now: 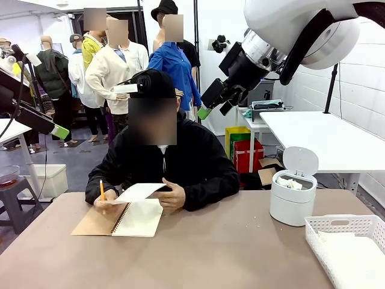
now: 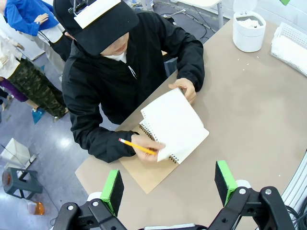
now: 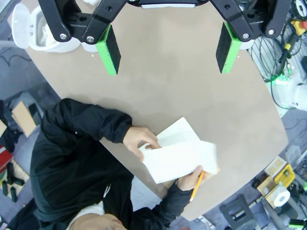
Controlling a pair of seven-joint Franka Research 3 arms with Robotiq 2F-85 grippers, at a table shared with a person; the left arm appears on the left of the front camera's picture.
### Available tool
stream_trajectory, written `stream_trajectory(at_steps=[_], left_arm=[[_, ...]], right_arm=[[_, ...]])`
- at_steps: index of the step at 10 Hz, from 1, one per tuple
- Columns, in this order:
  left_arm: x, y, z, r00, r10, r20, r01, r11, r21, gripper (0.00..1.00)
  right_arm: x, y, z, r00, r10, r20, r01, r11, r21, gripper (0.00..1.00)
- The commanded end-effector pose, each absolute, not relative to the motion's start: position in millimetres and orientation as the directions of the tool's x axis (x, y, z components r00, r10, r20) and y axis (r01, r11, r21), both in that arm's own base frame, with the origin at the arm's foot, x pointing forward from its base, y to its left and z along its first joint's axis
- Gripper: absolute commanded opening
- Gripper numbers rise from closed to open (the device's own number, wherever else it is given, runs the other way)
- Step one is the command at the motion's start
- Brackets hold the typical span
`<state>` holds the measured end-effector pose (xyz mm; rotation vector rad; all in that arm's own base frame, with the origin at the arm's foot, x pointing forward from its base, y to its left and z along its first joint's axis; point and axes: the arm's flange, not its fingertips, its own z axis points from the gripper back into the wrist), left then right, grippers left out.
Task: Sort the paper based on its condition.
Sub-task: If a person hands you a paper, place it in the Organizing basket , and if it's crumpled, put it in the Trash can.
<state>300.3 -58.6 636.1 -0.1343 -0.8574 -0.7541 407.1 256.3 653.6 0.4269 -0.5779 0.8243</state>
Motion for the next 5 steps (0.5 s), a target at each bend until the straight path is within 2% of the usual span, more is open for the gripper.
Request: stream_trajectory(at_steps=[1, 5], left_arm=[[300.2, -58.4, 636.0, 0.42, -0.548, 0.724, 0.646, 0.741, 0.186, 1.0], [300.2, -58.4, 636.0, 0.42, -0.548, 0.724, 0.646, 0.741, 0.186, 1.0]], right_arm=[[407.2, 255.5, 653.9, 0.548, 0.553, 0.628, -0.776, 0.615, 0.136, 1.0], [407.2, 255.5, 653.9, 0.548, 0.553, 0.628, -0.776, 0.615, 0.136, 1.0]])
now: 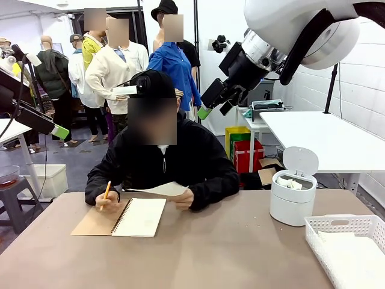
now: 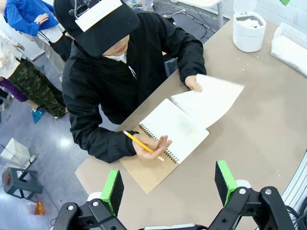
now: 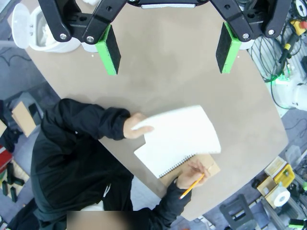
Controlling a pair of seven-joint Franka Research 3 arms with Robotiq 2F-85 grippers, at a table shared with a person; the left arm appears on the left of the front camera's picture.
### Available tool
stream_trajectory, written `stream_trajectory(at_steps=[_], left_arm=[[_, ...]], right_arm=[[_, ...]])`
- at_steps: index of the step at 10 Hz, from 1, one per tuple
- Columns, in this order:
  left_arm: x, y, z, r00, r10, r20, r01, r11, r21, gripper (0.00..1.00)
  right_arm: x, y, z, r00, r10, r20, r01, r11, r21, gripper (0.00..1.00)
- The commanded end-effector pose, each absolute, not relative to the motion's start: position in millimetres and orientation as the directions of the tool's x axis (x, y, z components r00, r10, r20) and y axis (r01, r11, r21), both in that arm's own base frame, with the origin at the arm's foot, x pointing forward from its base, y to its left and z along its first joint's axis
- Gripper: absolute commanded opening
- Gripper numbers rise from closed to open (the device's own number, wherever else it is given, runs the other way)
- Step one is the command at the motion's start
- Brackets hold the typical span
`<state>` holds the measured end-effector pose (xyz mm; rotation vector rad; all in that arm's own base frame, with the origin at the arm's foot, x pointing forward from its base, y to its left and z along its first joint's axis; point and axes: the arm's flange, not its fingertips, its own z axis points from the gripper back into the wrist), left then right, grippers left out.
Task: Sort the paper based on its condition.
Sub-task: If a person hands you a paper, place it in the Organizing basket , and if it's crumpled, put it in the Trash can.
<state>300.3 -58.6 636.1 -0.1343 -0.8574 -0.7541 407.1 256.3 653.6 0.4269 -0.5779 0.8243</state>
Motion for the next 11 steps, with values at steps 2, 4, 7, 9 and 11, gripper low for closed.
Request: stream_trajectory(at_steps=[2, 4, 7, 9, 11], left_arm=[[300.2, -58.4, 636.0, 0.42, -0.548, 0.724, 0.646, 0.741, 0.186, 1.0], [300.2, -58.4, 636.0, 0.42, -0.548, 0.724, 0.646, 0.741, 0.186, 1.0], [300.2, -58.4, 636.0, 0.42, -0.548, 0.724, 0.646, 0.741, 0.186, 1.0], [300.2, -58.4, 636.0, 0.42, -0.548, 0.724, 0.646, 0.741, 0.186, 1.0], [300.2, -58.4, 636.0, 0.42, -0.548, 0.724, 0.646, 0.741, 0.186, 1.0]], right_arm=[[407.2, 255.5, 653.9, 0.548, 0.553, 0.628, -0.776, 0.615, 0.136, 1.0], [407.2, 255.5, 653.9, 0.548, 0.553, 0.628, -0.776, 0.615, 0.136, 1.0], [407.2, 255.5, 653.9, 0.548, 0.553, 0.628, -0.776, 0.615, 0.136, 1.0], [407.2, 255.5, 653.9, 0.548, 0.553, 0.628, -0.776, 0.615, 0.136, 1.0], [407.2, 255.5, 653.9, 0.548, 0.553, 0.628, -0.776, 0.615, 0.136, 1.0]])
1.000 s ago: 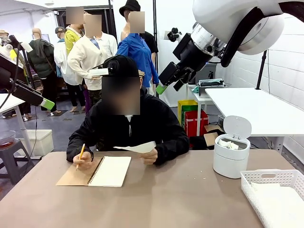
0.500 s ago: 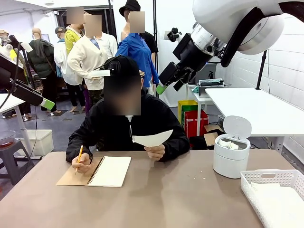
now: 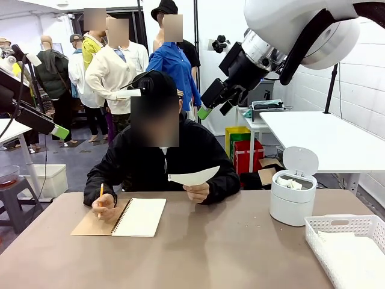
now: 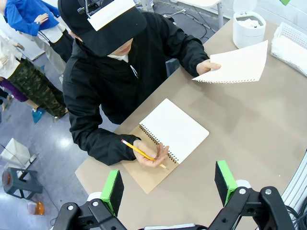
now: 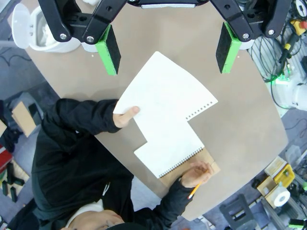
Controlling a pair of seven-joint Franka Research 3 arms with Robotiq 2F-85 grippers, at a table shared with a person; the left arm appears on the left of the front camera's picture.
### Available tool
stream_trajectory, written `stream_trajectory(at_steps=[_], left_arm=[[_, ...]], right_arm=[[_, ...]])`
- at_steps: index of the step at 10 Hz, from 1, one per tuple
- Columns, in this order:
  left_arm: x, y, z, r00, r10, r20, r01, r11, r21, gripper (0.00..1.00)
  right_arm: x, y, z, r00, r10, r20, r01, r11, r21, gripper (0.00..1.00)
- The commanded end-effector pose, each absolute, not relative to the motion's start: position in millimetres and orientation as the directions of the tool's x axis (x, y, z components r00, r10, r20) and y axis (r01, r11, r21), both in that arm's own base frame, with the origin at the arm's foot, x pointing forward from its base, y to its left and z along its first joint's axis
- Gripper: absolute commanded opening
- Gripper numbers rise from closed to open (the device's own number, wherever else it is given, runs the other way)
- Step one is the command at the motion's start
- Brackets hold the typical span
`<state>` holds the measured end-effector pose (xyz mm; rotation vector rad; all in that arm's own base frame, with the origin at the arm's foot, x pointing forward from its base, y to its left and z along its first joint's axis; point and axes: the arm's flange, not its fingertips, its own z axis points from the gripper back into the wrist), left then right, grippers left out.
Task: Sort the paper based on its condition.
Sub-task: If a person hands you a paper, place it in the Organizing basket , and if it's crumpled, put it in the Trash can.
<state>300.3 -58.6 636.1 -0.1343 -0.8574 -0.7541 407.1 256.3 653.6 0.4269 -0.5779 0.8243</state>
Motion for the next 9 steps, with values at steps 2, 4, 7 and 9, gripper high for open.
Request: stream_trajectory(at_steps=[2, 4, 7, 9], left_arm=[[300.2, -58.4, 636.0, 0.42, -0.548, 0.724, 0.646, 0.741, 0.186, 1.0], [300.2, -58.4, 636.0, 0.42, -0.548, 0.724, 0.646, 0.741, 0.186, 1.0], [300.2, -58.4, 636.0, 0.42, -0.548, 0.724, 0.646, 0.741, 0.186, 1.0], [300.2, -58.4, 636.0, 0.42, -0.548, 0.724, 0.646, 0.741, 0.186, 1.0]], right_arm=[[407.2, 255.5, 653.9, 0.548, 0.553, 0.628, -0.776, 0.615, 0.136, 1.0], [407.2, 255.5, 653.9, 0.548, 0.553, 0.628, -0.776, 0.615, 0.136, 1.0], [407.2, 255.5, 653.9, 0.548, 0.553, 0.628, -0.776, 0.615, 0.136, 1.0], [425.4, 249.0, 643.6, 0.653, 0.479, 0.587, -0.718, 0.637, 0.279, 1.0]])
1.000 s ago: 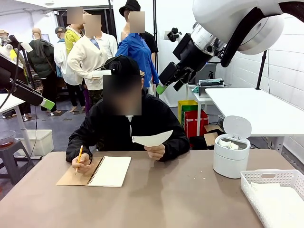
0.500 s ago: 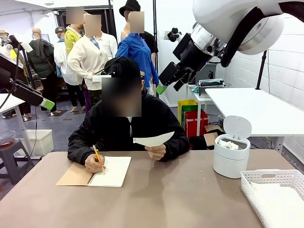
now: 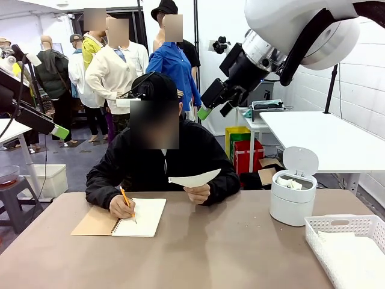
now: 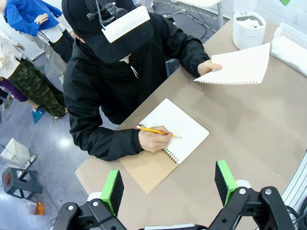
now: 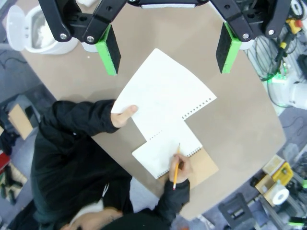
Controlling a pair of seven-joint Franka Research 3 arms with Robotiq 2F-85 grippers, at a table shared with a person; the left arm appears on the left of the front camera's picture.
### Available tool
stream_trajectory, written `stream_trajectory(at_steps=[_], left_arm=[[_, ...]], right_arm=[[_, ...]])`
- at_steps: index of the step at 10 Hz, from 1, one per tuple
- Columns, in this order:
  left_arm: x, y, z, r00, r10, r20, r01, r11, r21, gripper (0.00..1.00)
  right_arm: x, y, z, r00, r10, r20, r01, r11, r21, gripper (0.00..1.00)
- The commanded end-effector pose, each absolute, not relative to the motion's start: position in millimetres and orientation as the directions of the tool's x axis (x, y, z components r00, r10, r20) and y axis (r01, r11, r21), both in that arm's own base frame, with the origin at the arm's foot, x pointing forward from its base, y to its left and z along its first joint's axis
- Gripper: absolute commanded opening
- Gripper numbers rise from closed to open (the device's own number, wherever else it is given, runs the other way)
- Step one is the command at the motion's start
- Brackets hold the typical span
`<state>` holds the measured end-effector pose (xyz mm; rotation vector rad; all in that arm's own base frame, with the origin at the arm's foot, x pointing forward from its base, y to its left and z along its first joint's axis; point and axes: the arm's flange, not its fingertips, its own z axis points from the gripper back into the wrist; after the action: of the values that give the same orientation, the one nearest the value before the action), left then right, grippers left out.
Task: Sort the paper based on its condition.
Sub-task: If a person hands you a paper, place it in the Organizing basket , and if it's crumpled, put it in the Trash can.
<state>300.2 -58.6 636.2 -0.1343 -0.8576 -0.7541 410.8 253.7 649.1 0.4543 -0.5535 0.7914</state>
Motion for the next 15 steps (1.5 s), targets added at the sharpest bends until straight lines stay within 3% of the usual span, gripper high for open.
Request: stream_trajectory(at_steps=[1, 4, 5, 8, 9, 10, 12, 13, 14, 15], left_arm=[[300.2, -58.4, 636.0, 0.42, -0.548, 0.724, 0.646, 0.741, 0.186, 1.0], [300.2, -58.4, 636.0, 0.42, -0.548, 0.724, 0.646, 0.741, 0.186, 1.0], [300.2, -58.4, 636.0, 0.42, -0.548, 0.724, 0.646, 0.741, 0.186, 1.0], [300.2, -58.4, 636.0, 0.42, -0.548, 0.724, 0.646, 0.741, 0.186, 1.0], [300.2, -58.4, 636.0, 0.42, -0.548, 0.724, 0.646, 0.741, 0.186, 1.0], [300.2, -58.4, 636.0, 0.42, -0.548, 0.724, 0.646, 0.741, 0.186, 1.0], [300.2, -58.4, 636.0, 0.42, -0.548, 0.724, 0.646, 0.741, 0.186, 1.0], [300.2, -58.4, 636.0, 0.42, -0.548, 0.724, 0.646, 0.741, 0.186, 1.0], [300.2, -58.4, 636.0, 0.42, -0.548, 0.724, 0.646, 0.741, 0.186, 1.0], [300.2, -58.4, 636.0, 0.42, -0.548, 0.724, 0.646, 0.741, 0.186, 1.0]], right_arm=[[440.5, 247.6, 636.6, 0.7, 0.452, 0.553, -0.687, 0.637, 0.35, 1.0], [484.7, 243.8, 620.2, 0.814, 0.343, 0.469, -0.575, 0.59, 0.566, 1.0], [500.6, 242.4, 610.2, 0.838, 0.304, 0.452, -0.536, 0.614, 0.58, 1.0], [528.9, 241.9, 572.4, 0.966, 0.106, 0.236, -0.25, 0.611, 0.751, 1.0], [533.5, 239.5, 561.8, 0.98, 0.058, 0.192, -0.188, 0.601, 0.777, 1.0], [543.4, 232.4, 543.2, 0.999, -0.002, 0.052, -0.04, 0.611, 0.791, 1.0], [536.9, 219.0, 526.3, 0.992, -0.068, -0.11, 0.129, 0.589, 0.798, 1.0], [529.0, 213.3, 521.8, 0.984, -0.089, -0.157, 0.179, 0.579, 0.796, 1.0], [520.4, 211.0, 522.6, 0.988, -0.1, -0.118, 0.155, 0.632, 0.76, 1.0], [540.7, 216.4, 516.8, 0.993, -0.06, -0.097, 0.114, 0.623, 0.774, 1.0]])
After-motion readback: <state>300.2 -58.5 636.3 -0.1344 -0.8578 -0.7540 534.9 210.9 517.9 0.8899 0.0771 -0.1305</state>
